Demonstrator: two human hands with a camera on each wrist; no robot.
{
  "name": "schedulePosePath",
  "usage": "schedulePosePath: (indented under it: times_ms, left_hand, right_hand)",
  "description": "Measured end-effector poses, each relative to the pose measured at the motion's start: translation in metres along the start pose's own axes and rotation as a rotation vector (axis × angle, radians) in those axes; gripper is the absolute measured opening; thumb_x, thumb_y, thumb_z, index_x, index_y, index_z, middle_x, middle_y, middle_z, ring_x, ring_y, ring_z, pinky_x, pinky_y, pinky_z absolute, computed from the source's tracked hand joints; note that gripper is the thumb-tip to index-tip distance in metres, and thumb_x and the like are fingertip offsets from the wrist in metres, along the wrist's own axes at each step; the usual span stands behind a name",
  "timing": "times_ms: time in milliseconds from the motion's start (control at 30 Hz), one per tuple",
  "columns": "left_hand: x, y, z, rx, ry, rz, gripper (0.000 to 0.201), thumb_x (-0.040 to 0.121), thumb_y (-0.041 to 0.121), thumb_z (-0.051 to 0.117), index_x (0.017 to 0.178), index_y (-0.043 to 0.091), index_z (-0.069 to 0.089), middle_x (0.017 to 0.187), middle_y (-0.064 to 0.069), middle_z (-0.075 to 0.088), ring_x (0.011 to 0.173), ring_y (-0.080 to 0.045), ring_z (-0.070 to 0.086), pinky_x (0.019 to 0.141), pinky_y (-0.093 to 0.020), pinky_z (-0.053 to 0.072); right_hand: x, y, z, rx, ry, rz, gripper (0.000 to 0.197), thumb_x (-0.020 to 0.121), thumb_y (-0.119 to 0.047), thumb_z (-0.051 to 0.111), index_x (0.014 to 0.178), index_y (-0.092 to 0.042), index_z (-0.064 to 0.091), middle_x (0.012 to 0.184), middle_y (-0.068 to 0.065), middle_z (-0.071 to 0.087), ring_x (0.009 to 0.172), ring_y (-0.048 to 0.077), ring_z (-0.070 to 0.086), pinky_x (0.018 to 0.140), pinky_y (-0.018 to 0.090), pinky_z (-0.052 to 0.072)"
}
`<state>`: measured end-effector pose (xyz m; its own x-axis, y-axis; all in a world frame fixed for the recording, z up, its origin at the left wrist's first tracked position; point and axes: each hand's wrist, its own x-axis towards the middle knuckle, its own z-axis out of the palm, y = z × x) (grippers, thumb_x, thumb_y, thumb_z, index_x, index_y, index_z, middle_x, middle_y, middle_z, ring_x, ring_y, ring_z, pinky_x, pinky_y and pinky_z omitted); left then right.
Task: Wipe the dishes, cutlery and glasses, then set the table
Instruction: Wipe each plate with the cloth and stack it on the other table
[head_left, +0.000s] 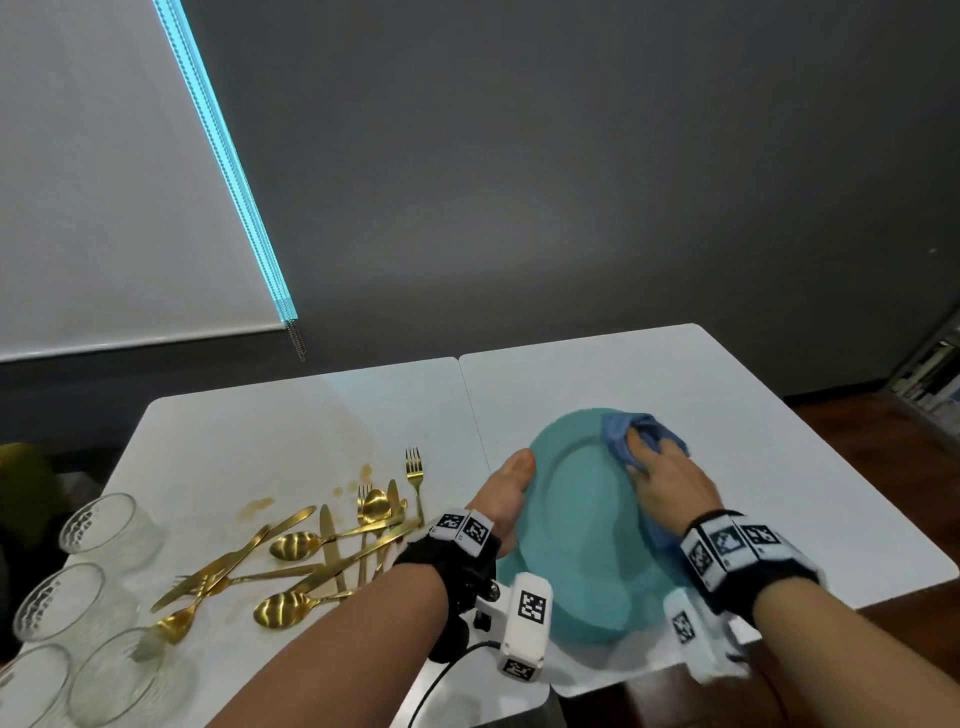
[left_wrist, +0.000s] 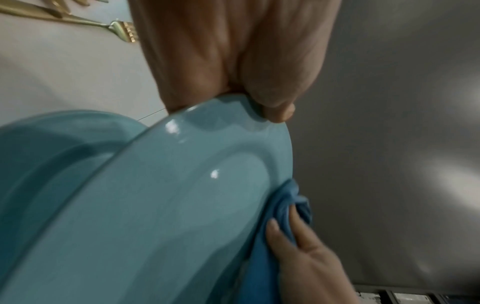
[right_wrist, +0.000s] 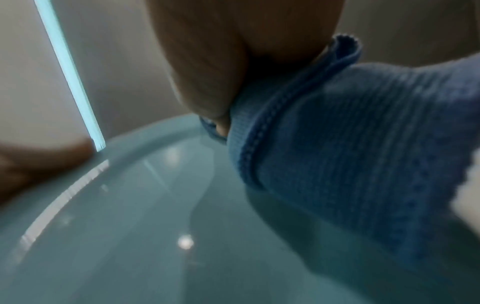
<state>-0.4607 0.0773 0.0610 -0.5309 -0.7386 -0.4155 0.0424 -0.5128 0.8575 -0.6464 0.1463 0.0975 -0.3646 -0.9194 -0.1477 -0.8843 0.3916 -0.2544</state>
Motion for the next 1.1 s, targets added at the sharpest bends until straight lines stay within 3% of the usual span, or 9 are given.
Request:
schedulePosePath:
  times_ms: [167,300,433,500,567,633,767,900,1100]
  left_hand:
    - [0.007,-0.030,-0.005,-0.048,0.072,-0.012,0.041,0.104,0.030,0.026,0.128,0.006,0.049,0.127,-0.023,0.057,0.114,-0.036,0.057,0.103,-0.053,0.043]
    - [0.013,-0.058,-0.022,-0.039,0.175,-0.071,0.048,0.095,0.049,0.037,0.128,0.017,0.053,0.124,-0.013,0.062,0.113,-0.031,0.060,0.101,-0.051,0.046]
    - [0.032,-0.095,-0.036,0.090,0.276,-0.097,0.077,0.062,0.075,0.045,0.116,0.021,0.059,0.122,-0.011,0.063,0.112,-0.030,0.060,0.101,-0.050,0.045]
    - [0.011,-0.070,-0.026,0.203,0.304,-0.108,0.069,0.073,0.069,0.045,0.118,0.018,0.056,0.123,-0.012,0.061,0.112,-0.031,0.059,0.101,-0.044,0.046]
    - [0.003,-0.058,-0.022,0.312,0.340,-0.129,0.051,0.093,0.047,0.046,0.127,0.009,0.050,0.125,-0.013,0.059,0.114,-0.030,0.057,0.094,-0.029,0.045]
    - [0.007,-0.061,-0.021,0.438,0.393,-0.148,0.046,0.095,0.037,0.050,0.129,0.006,0.047,0.126,-0.013,0.059,0.115,-0.028,0.057,0.086,-0.024,0.042]
    - [0.012,-0.065,-0.015,0.732,0.415,-0.173,0.052,0.090,0.040,0.056,0.129,0.007,0.046,0.127,-0.014,0.054,0.119,-0.030,0.051,0.099,-0.034,0.043]
    - [0.017,-0.069,-0.013,0.915,0.390,-0.231,0.065,0.086,0.045,0.059,0.135,0.008,0.037,0.131,-0.013,0.042,0.125,-0.029,0.042,0.103,-0.036,0.040]
    - [0.020,-0.061,-0.024,1.000,0.299,-0.221,0.067,0.083,0.048,0.058,0.135,0.011,0.039,0.132,-0.012,0.049,0.125,-0.029,0.045,0.102,-0.038,0.042]
  right_hand:
    - [0.003,-0.030,0.012,0.075,-0.178,-0.219,0.051,0.096,-0.020,0.046,0.144,-0.031,0.033,0.140,0.012,0.042,0.125,0.032,0.044,0.101,0.032,0.036]
    - [0.002,-0.024,0.006,0.109,-0.183,-0.120,0.052,0.097,-0.024,0.045,0.146,-0.030,0.027,0.119,0.017,0.051,0.110,0.034,0.051,0.085,0.030,0.038]
    - [-0.004,-0.014,0.001,0.219,-0.171,0.002,0.056,0.095,-0.025,0.049,0.146,-0.027,0.028,0.131,0.015,0.053,0.117,0.033,0.051,0.084,0.027,0.036]
    - [-0.009,-0.013,0.002,0.298,-0.167,0.056,0.055,0.093,-0.025,0.054,0.144,-0.025,0.032,0.134,0.013,0.052,0.121,0.032,0.049,0.088,0.028,0.037]
    - [-0.011,-0.013,0.004,0.373,-0.145,0.101,0.052,0.090,-0.024,0.059,0.139,-0.020,0.040,0.133,0.011,0.054,0.120,0.030,0.050,0.087,0.026,0.036]
    - [-0.010,-0.013,0.006,0.458,-0.137,0.154,0.049,0.088,-0.023,0.062,0.134,-0.016,0.044,0.132,0.009,0.053,0.118,0.027,0.051,0.086,0.026,0.036]
    - [-0.001,-0.014,0.011,0.500,-0.176,0.184,0.039,0.092,-0.025,0.057,0.128,-0.013,0.052,0.126,0.010,0.056,0.113,0.028,0.053,0.083,0.028,0.037]
    - [0.010,-0.020,0.017,0.616,-0.236,0.228,0.017,0.094,-0.024,0.052,0.085,-0.013,0.062,0.094,0.013,0.063,0.081,0.025,0.056,0.074,0.032,0.042]
    - [0.028,-0.045,0.030,0.730,-0.307,0.279,0.030,0.096,-0.024,0.050,0.099,0.003,0.064,0.096,0.018,0.066,0.081,0.026,0.058,0.075,0.034,0.044]
